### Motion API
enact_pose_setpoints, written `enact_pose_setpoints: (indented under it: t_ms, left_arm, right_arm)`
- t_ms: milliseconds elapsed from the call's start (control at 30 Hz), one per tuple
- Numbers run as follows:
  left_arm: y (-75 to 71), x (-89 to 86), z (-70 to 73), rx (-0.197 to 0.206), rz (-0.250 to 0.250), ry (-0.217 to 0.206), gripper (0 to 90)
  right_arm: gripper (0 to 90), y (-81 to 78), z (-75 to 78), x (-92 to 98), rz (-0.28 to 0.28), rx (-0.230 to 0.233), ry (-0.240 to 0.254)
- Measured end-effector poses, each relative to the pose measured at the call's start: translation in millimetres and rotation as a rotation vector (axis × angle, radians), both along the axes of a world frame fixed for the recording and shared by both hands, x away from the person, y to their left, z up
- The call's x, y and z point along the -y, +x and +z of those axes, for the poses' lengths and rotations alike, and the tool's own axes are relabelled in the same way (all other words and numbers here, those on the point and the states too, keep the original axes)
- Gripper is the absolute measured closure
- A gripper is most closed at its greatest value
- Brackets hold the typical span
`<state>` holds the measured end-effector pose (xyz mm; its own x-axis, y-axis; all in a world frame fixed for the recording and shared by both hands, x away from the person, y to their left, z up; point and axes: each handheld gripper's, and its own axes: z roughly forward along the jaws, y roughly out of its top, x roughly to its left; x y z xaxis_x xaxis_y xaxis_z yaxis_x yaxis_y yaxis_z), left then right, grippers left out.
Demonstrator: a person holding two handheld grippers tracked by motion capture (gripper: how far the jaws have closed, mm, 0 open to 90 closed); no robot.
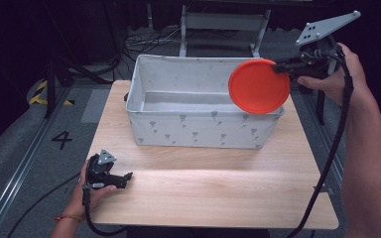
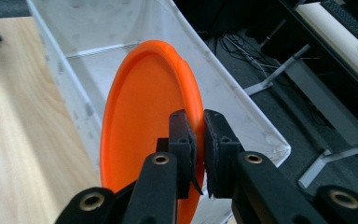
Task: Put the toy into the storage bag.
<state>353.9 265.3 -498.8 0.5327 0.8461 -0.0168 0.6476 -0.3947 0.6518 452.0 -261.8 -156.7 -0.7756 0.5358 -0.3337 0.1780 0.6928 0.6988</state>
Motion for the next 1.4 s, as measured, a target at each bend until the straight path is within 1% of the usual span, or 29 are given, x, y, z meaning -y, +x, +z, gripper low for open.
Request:
enact_pose_setpoints:
  t_ms: [33, 67, 167, 267, 300, 367, 433, 500, 533, 700, 733, 800, 833, 867, 933, 1000, 1067, 1100, 1133, 1200, 1400]
  left_arm:
    - [0.0, 0.0, 0.1, 0.0, 0.0, 0.002, 0.5]
    - [0.0, 0.0, 0.1, 0.0, -0.001, 0.002, 0.5]
    - [0.0, 0.1, 0.0, 0.001, 0.0, 0.0, 0.5]
    - [0.0, 0.0, 0.1, 0.0, 0.001, 0.001, 0.6]
    - [0.0, 0.0, 0.1, 0.0, 0.001, 0.001, 0.6]
    - [0.0, 0.0, 0.1, 0.0, 0.001, 0.001, 0.6]
    - [0.0, 0.0, 0.1, 0.0, -0.001, 0.001, 0.5]
    - [0.0, 0.0, 0.1, 0.0, 0.001, 0.001, 0.5]
    - [0.0, 0.0, 0.1, 0.0, 0.001, 0.001, 0.5]
    - [0.2, -0.2, 0.1, -0.001, -0.004, 0.0, 0.5]
    - [0.2, -0.2, 0.1, -0.004, -0.005, -0.002, 0.6]
    - [0.2, -0.2, 0.1, -0.005, -0.006, -0.002, 0.5]
    - [0.2, -0.2, 0.1, -0.005, -0.006, -0.002, 0.5]
    - [0.2, -0.2, 0.1, -0.006, -0.006, -0.003, 0.5]
    - [0.3, -0.2, 0.1, -0.005, -0.007, -0.002, 0.5]
    - [0.3, -0.2, 0.1, -0.005, -0.006, -0.002, 0.5]
    - [0.3, -0.2, 0.1, -0.005, -0.006, -0.002, 0.5]
    - [0.3, -0.2, 0.1, -0.005, -0.007, -0.002, 0.5]
    - [0.3, -0.2, 0.1, -0.005, -0.007, -0.002, 0.5]
    - [0.3, -0.2, 0.1, -0.005, -0.006, -0.002, 0.5]
    - [0.3, -0.2, 0.1, -0.005, -0.007, -0.002, 0.5]
  right_arm:
    - [83.0, 3.4, -0.6, -0.1, -0.004, 0.004, -0.001]
    - [83.1, 7.8, -1.7, -0.4, -0.011, 0.0, 0.004]
    - [83.0, 20.2, -5.3, -0.7, -0.01, -0.012, 0.017]
    - [83.0, 29.4, -9.4, -1.6, -0.01, -0.01, 0.02]
    - [83.0, 29.4, -9.4, -1.6, -0.01, -0.01, 0.02]
    - [83.0, 35.8, -13.6, -2.9, -0.018, -0.007, 0.013]
    - [83.0, 41.7, -18.8, -5.4, -0.029, -0.005, -0.005]
    - [83.0, 46.8, -24.7, -7.9, -0.028, -0.016, -0.023]
    - [83.0, 49.9, -28.2, -9.7, -0.032, -0.019, -0.043]
    - [83.0, 61.6, -45.2, -12.7, -0.029, -0.046, -0.063]
    - [83.0, 63.2, -48.0, -13.1, -0.038, -0.046, -0.071]
    - [83.0, 66.9, -54.0, -12.4, -0.031, -0.055, -0.066]
    - [83.0, 68.8, -56.6, -12.2, -0.037, -0.058, -0.068]
    - [83.0, 68.8, -56.6, -12.2, -0.037, -0.058, -0.068]
    - [83.0, 72.6, -62.2, -11.5, -0.033, -0.074, -0.073]
    - [83.0, 75.1, -67.5, -11.7, -0.035, -0.078, -0.073]
    - [83.0, 77.1, -74.9, -12.3, -0.025, -0.093, -0.08]
    - [83.0, 78.5, -79.2, -12.9, -0.023, -0.098, -0.094]
    - [83.0, 78.5, -79.2, -12.9, -0.023, -0.098, -0.094]
    - [83.0, 80.4, -87.6, -14.8, -0.01, -0.11, -0.112]
    - [83.0, 83.1, -105.4, -20.3, 0.025, -0.156, -0.155]
